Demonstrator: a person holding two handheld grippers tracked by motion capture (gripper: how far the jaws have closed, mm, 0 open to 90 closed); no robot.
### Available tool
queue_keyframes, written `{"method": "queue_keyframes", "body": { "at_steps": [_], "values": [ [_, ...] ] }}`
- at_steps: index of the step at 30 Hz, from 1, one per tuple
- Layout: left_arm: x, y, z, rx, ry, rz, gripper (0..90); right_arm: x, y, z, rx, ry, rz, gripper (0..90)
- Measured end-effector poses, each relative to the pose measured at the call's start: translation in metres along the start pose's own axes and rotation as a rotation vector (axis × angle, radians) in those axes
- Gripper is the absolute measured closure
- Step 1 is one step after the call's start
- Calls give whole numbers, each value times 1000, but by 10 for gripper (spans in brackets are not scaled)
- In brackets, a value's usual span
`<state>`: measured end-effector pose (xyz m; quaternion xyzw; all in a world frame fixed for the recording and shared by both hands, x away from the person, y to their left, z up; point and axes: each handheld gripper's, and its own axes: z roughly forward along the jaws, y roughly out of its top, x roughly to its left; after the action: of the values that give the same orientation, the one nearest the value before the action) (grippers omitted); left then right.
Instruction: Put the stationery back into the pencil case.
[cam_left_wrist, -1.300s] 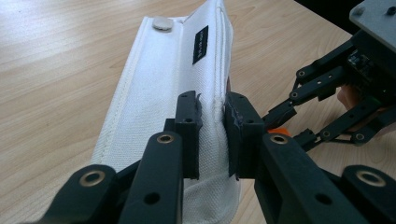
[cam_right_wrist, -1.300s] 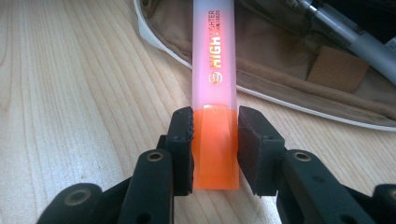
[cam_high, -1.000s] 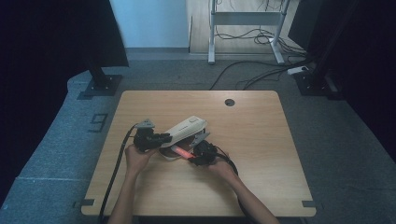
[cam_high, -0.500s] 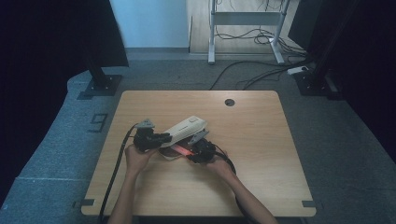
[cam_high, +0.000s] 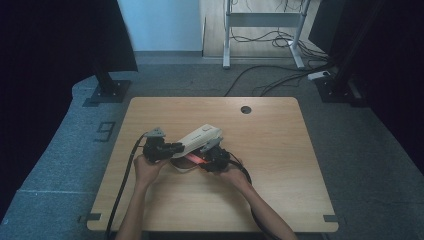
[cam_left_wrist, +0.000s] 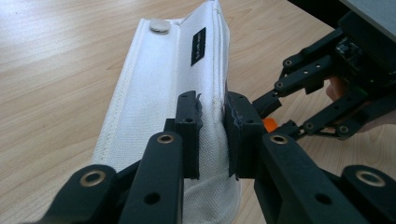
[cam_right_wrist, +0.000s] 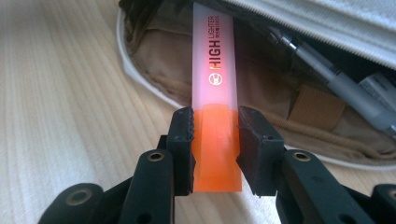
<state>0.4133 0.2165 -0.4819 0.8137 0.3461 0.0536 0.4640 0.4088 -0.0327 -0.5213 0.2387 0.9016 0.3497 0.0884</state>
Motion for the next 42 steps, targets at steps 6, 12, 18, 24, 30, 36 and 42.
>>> {"method": "queue_keyframes", "body": {
  "at_steps": [6,12,18,24,30,36,42],
  "values": [
    [0,0,0,1,-2,0,766,-4,8,7,-5,-7,-1,660],
    [0,0,0,3,-4,-4,766,-10,13,14,-7,-19,1,658],
    [0,0,0,5,-6,-6,765,-19,13,18,-6,-42,9,652],
    [0,-1,0,6,-6,-6,765,-29,10,17,-11,-82,31,582],
    [0,-1,1,8,-6,-5,764,-38,8,14,-16,-129,65,491],
    [0,-1,1,9,-6,-4,763,-42,5,9,-17,-179,66,419],
    [0,-1,1,9,-7,-5,763,-45,2,4,-17,-193,84,447]
  ]
}}
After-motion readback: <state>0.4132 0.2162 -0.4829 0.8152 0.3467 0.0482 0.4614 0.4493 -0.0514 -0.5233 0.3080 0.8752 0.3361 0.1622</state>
